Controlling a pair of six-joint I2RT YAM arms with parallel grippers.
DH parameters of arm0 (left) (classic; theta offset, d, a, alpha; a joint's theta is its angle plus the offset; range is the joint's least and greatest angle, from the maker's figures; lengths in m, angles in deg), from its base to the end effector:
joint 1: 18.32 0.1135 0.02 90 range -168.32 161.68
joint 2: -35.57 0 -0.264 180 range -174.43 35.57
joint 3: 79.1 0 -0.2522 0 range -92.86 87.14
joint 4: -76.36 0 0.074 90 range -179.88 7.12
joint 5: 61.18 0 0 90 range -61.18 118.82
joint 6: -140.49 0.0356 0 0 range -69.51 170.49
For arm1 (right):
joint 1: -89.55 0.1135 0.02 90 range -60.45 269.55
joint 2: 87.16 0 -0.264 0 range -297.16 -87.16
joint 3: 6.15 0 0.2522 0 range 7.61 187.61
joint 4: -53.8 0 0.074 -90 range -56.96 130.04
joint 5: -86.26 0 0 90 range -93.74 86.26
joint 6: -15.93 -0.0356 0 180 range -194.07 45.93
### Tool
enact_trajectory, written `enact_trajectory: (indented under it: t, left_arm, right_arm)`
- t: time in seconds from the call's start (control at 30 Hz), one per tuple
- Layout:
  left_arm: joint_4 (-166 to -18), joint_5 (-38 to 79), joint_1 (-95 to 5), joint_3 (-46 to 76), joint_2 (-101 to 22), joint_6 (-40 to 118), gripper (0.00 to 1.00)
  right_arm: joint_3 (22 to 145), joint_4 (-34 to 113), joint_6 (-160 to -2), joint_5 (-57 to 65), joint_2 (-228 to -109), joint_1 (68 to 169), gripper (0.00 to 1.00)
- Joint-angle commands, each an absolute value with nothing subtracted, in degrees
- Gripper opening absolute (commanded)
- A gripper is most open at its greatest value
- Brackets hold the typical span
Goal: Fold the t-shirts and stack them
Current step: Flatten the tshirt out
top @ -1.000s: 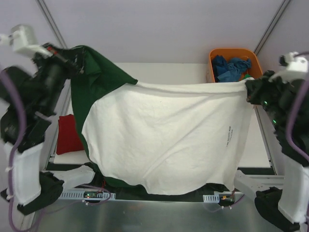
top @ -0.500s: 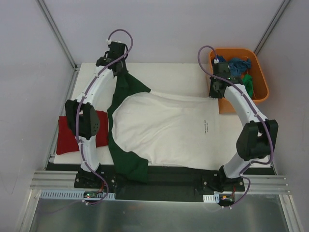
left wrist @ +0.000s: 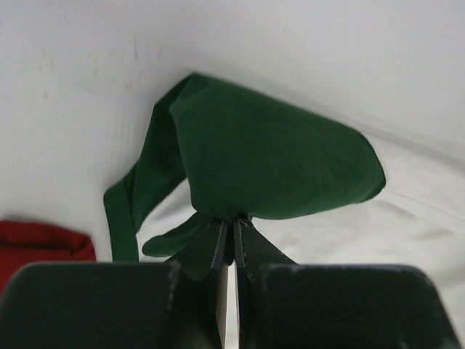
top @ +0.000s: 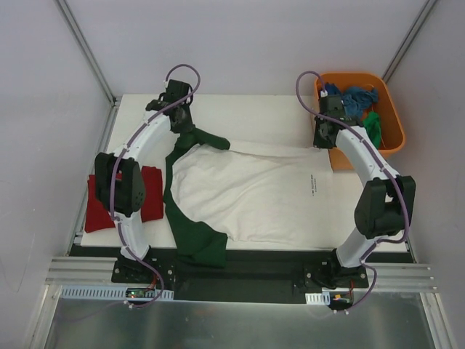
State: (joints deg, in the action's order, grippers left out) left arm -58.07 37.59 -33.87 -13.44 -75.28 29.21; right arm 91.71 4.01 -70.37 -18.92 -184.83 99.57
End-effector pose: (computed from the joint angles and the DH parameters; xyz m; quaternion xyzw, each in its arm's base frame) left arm 0.4318 -0.1145 0.3024 -0.0766 0.9085 -0.0616 0.4062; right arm 0.3735 0.0565 0.2935 -0.0658 0.9291 -0.1049 0.3486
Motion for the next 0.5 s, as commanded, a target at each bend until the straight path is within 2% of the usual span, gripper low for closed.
enact_trajectory:
  t: [0.0,0.23,0.37,0.47]
  left_arm:
    - [-58.0,35.0,-34.0,-5.2,-64.6,24.8,0.0]
    - [-58.1,35.4,-34.0,-2.0,-47.4,23.3,0.0]
    - [-58.4,35.9,-34.0,-3.9,-35.0,23.9,0.0]
    - [-59.1,33.1,-34.0,-8.1,-26.0,25.8,0.0]
  right_arm:
    - [89.7,3.9,-71.2,-20.4,-177.7,98.9,0.01]
    - [92.7,0.3,-70.6,-16.7,-168.5,98.9,0.01]
    - [95.8,-0.9,-69.9,-14.4,-155.8,98.8,0.01]
    - [103.2,-4.5,-69.9,-11.1,-148.9,98.9,0.01]
